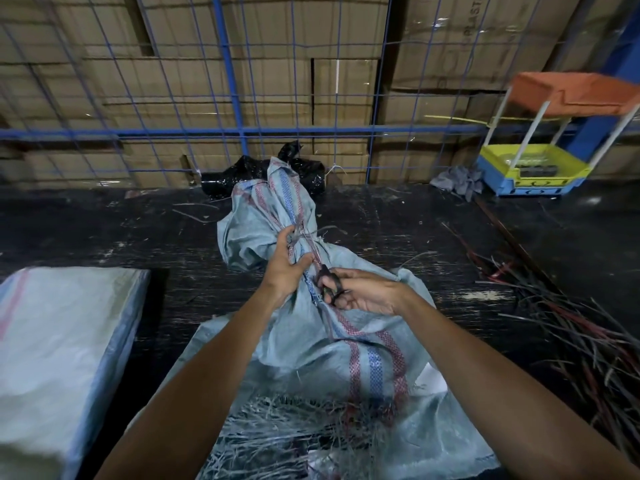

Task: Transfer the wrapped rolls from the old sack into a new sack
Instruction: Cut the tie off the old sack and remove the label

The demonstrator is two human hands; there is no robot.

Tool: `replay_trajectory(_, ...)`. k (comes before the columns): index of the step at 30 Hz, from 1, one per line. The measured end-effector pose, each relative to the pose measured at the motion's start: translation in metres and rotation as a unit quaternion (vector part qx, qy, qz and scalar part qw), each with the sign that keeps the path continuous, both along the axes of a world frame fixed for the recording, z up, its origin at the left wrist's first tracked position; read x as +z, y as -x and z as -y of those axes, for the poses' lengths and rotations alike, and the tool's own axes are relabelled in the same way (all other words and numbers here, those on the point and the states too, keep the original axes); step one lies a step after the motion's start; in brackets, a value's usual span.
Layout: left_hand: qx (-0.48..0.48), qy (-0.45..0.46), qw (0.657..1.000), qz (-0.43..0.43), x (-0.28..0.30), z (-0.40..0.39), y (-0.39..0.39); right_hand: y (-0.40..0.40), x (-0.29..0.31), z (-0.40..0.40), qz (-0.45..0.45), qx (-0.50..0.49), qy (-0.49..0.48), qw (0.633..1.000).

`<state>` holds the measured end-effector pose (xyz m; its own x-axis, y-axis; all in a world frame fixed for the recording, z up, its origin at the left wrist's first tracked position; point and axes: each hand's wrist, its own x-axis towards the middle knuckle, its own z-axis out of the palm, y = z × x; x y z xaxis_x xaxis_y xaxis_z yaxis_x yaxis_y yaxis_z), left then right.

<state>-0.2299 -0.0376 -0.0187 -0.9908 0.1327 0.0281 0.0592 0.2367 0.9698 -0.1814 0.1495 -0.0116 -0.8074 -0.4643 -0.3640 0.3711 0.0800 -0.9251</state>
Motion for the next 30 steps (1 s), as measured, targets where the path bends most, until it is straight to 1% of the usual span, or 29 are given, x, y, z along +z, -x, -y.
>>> replay_trajectory(3, -0.009, 0.0, 1.0, -0.007, 0.001, 0.001, 0.001, -0.002, -0.004, -0.004, 0.01, 0.006, 0.057, 0.998)
replay_trajectory(7, -0.013, 0.004, 1.0, -0.007, 0.004, -0.001, 0.0, -0.001, -0.006, -0.006, 0.02, 0.028, 0.095, 0.995)
replay_trajectory(12, -0.007, 0.006, 1.0, -0.006, 0.004, 0.0, 0.003, -0.001, -0.009, -0.007, 0.03, 0.036, 0.105, 0.993)
replay_trajectory(18, -0.023, 0.016, 1.0, -0.011, 0.003, 0.001, 0.002, 0.0, -0.009, -0.006, 0.035, 0.015, 0.099, 0.994)
replay_trajectory(22, -0.025, 0.046, 0.998, -0.026, 0.003, 0.001, 0.001, -0.001, -0.005, -0.005, 0.036, 0.005, 0.108, 0.994)
replay_trajectory(26, -0.032, 0.073, 0.997, -0.021, 0.007, 0.0, 0.001, -0.001, -0.007, -0.004, 0.007, -0.02, 0.108, 0.994)
replay_trajectory(30, -0.038, 0.06, 0.997, 0.011, 0.011, -0.001, 0.004, 0.002, -0.013, -0.002, -0.037, -0.034, 0.108, 0.993)
